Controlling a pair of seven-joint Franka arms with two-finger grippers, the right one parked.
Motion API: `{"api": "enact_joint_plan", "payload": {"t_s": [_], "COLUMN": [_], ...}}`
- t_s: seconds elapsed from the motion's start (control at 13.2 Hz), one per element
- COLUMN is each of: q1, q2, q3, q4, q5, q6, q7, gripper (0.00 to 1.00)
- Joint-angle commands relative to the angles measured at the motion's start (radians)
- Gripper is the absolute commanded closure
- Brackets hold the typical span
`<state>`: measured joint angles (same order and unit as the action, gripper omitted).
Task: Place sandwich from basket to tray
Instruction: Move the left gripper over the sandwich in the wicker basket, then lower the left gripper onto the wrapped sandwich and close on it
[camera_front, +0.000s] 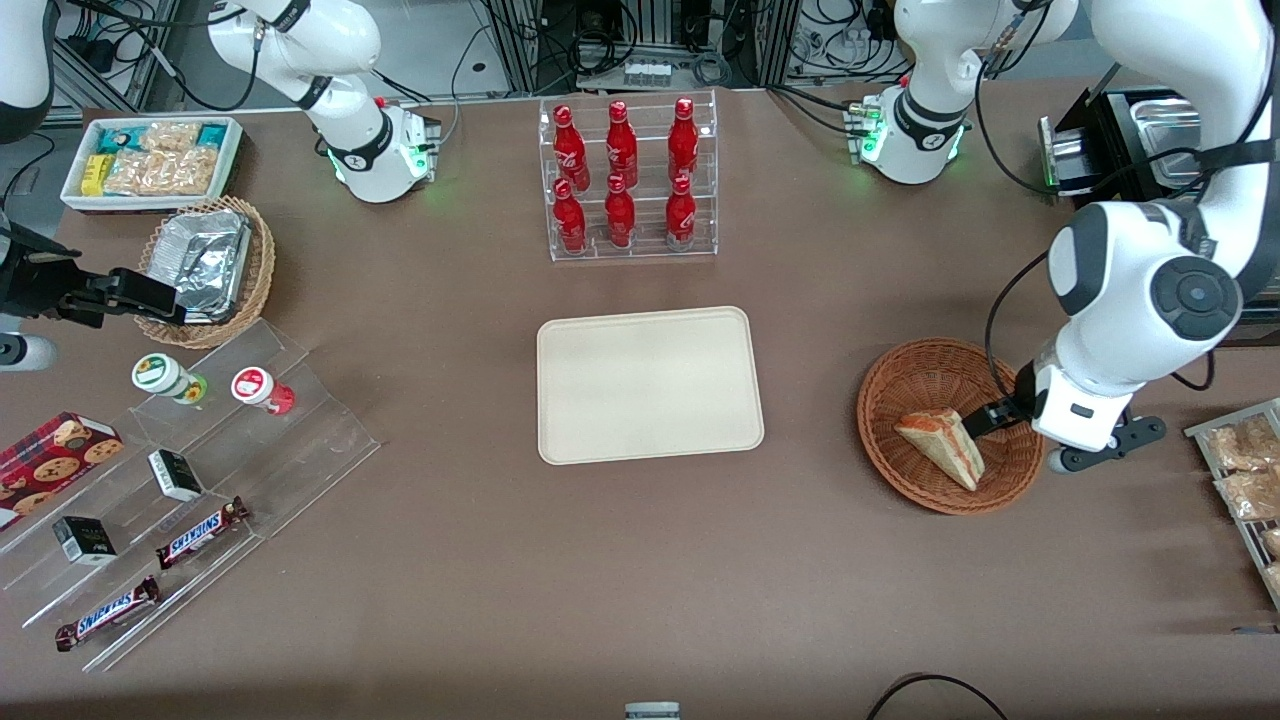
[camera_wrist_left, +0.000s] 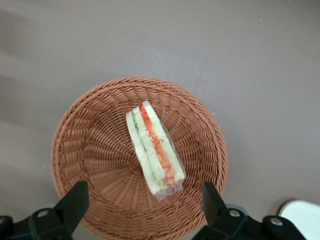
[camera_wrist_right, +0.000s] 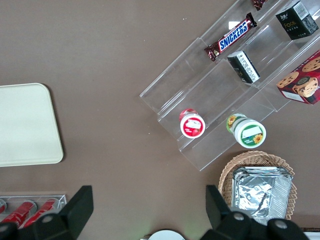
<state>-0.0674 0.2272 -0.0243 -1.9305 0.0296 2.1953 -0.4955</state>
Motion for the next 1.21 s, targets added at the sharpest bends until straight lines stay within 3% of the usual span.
{"api": "enact_joint_plan", "payload": {"t_s": [0.0, 0.15, 0.61, 1.14], "q1": [-0.005, 0.000, -0.009, -0.034], "q2": [-0.019, -0.020, -0.008, 0.037], "q3": [0.006, 0.006, 0.004, 0.003], "q4": [-0.111, -0.186, -0.203, -0.255], "q5": [-0.008, -0.008, -0.066, -0.068], "q6": [0.131, 0.240, 0.270, 0.366], "q7": [-0.057, -0.147, -0.189, -0.238], "gripper": [0.00, 0.00, 0.00, 0.00]}}
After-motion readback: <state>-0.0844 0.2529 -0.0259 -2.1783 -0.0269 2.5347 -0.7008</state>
